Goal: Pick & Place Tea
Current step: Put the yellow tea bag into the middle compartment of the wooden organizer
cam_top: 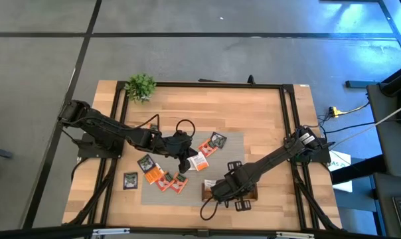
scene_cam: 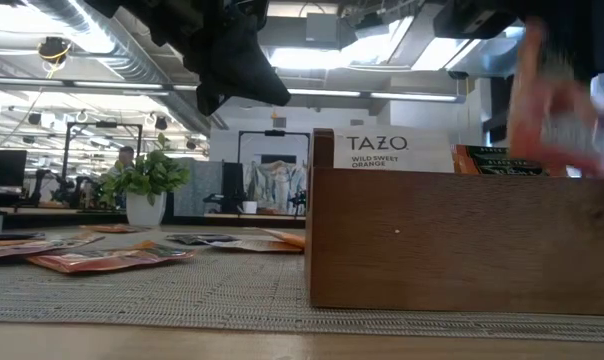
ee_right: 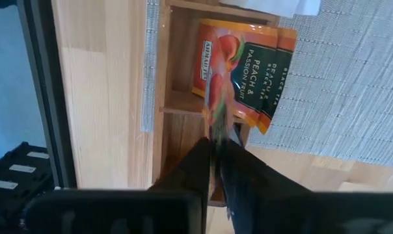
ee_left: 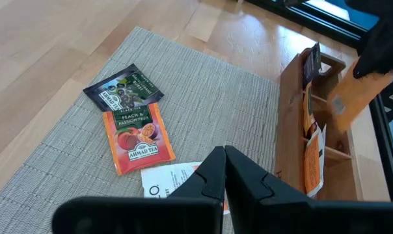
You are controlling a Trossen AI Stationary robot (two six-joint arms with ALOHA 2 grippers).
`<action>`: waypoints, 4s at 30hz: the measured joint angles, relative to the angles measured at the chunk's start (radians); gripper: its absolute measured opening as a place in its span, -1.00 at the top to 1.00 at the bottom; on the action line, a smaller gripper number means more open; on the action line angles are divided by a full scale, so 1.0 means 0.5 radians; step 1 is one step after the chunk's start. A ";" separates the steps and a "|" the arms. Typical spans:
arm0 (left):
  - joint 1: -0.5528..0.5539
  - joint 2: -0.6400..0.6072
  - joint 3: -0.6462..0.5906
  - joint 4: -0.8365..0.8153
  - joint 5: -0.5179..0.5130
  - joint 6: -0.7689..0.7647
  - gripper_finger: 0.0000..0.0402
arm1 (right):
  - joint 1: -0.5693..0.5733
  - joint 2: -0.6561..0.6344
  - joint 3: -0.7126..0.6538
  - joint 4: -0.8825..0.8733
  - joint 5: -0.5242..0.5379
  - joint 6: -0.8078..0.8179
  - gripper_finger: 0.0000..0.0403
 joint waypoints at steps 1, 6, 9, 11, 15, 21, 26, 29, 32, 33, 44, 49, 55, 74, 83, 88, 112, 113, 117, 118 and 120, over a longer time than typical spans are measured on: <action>0.000 0.000 0.000 0.000 0.000 0.000 0.98 | 0.000 0.000 0.000 0.000 0.006 0.016 0.76; 0.000 0.000 0.000 0.000 0.000 0.000 0.98 | -0.001 0.000 0.000 -0.001 0.052 0.016 0.69; 0.000 -0.001 0.000 0.000 0.000 0.000 0.98 | -0.012 0.000 0.000 -0.004 0.057 0.019 0.66; 0.000 -0.001 0.000 0.000 0.000 0.000 0.98 | -0.022 0.000 0.000 -0.018 0.075 0.024 0.65; 0.001 -0.001 0.000 0.001 0.002 0.000 0.98 | -0.041 -0.056 0.000 -0.031 0.166 0.059 0.65; 0.001 -0.001 0.000 0.001 0.003 -0.001 0.98 | -0.054 -0.279 0.001 -0.038 0.194 -0.038 0.71; 0.001 0.008 0.000 0.010 0.000 0.000 0.98 | -0.103 -0.443 -0.032 0.072 0.210 -0.049 0.78; 0.005 0.027 0.000 0.014 -0.041 -0.005 0.98 | -0.174 -0.531 -0.211 0.323 0.200 -0.057 0.81; 0.032 0.063 0.003 0.005 -0.054 -0.001 0.98 | -0.293 -0.616 -0.466 0.545 0.104 -0.142 0.86; 0.046 0.074 0.003 0.012 -0.050 0.000 0.98 | -0.350 -0.648 -0.547 0.588 0.071 -0.150 0.87; 0.262 0.379 0.002 0.018 0.200 0.091 0.99 | -1.079 -1.006 -1.351 1.633 -0.157 -0.004 0.92; 0.383 0.521 0.000 0.139 0.354 0.270 0.99 | -1.216 -0.971 -1.672 2.201 -0.278 0.099 0.80; 0.480 0.622 -0.001 0.318 0.560 0.312 0.99 | -1.381 -0.968 -1.902 2.428 -0.301 0.402 0.48; 0.493 0.727 -0.003 0.373 0.563 0.270 0.99 | -1.292 -0.817 -2.051 2.824 -0.229 0.700 -0.07; 0.487 0.790 0.002 0.394 0.573 0.240 0.99 | -1.291 -0.627 -2.049 2.883 -0.283 0.768 -0.01; 0.487 0.790 0.002 0.394 0.572 0.227 0.99 | -1.289 -0.569 -2.049 2.925 -0.333 0.805 0.00; 0.487 0.793 0.001 0.391 0.543 0.227 0.98 | -1.291 -0.562 -2.049 2.991 -0.421 0.963 0.91; 0.487 0.790 0.001 0.388 0.545 0.227 0.98 | -1.290 -0.562 -2.049 2.991 -0.421 0.957 0.95; 0.491 0.748 -0.004 0.338 0.541 0.263 0.98 | -1.291 -0.562 -2.049 2.993 -0.384 0.913 0.96; 0.493 0.720 -0.006 0.319 0.540 0.281 0.98 | -1.291 -0.566 -2.049 2.990 -0.377 0.910 0.96; 0.503 0.660 -0.005 0.286 0.539 0.309 0.98 | -1.290 -0.587 -2.049 2.978 -0.370 0.892 0.98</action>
